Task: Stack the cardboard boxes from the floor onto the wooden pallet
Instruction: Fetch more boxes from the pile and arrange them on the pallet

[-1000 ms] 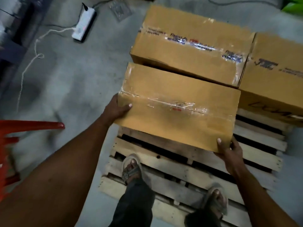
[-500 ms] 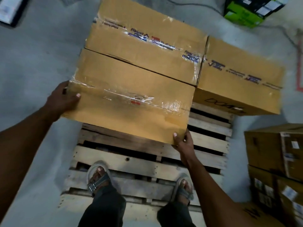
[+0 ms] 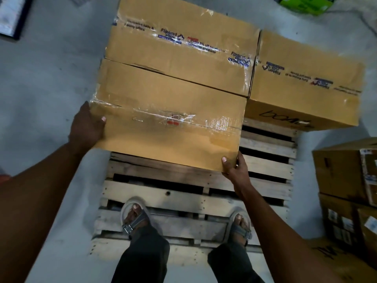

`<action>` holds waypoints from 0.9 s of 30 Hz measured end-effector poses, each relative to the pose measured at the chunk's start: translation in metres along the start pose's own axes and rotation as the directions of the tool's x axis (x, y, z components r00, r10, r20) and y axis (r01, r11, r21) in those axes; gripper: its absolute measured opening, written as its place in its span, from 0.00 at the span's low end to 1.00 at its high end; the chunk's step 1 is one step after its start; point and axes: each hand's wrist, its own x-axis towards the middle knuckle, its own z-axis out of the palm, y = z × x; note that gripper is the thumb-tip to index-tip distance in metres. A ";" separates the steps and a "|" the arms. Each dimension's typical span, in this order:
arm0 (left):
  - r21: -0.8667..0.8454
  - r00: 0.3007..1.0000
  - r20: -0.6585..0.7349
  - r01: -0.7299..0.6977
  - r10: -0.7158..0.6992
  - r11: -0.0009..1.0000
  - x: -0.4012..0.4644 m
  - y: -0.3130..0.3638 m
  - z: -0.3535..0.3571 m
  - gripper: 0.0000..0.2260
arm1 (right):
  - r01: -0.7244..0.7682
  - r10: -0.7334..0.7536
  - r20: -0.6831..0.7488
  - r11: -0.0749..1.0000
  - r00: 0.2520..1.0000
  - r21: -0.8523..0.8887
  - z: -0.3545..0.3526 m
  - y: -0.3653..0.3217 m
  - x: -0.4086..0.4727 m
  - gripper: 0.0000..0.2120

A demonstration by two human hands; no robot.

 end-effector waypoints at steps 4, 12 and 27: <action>0.050 0.990 -0.099 0.111 -0.105 0.993 -0.048 0.017 0.024 0.38 | 0.027 -0.039 -0.050 0.973 0.998 -0.229 -0.004 -0.005 -0.001 0.49; -0.048 0.974 0.219 0.080 -0.067 0.996 -0.242 0.114 0.036 0.40 | 0.183 -0.229 0.001 0.774 0.973 -0.606 -0.032 -0.092 -0.118 0.38; -0.103 0.715 0.179 -0.670 0.676 0.735 -0.458 0.441 -0.112 0.36 | 0.310 -0.633 -0.175 0.578 0.754 -0.755 -0.257 -0.266 -0.391 0.35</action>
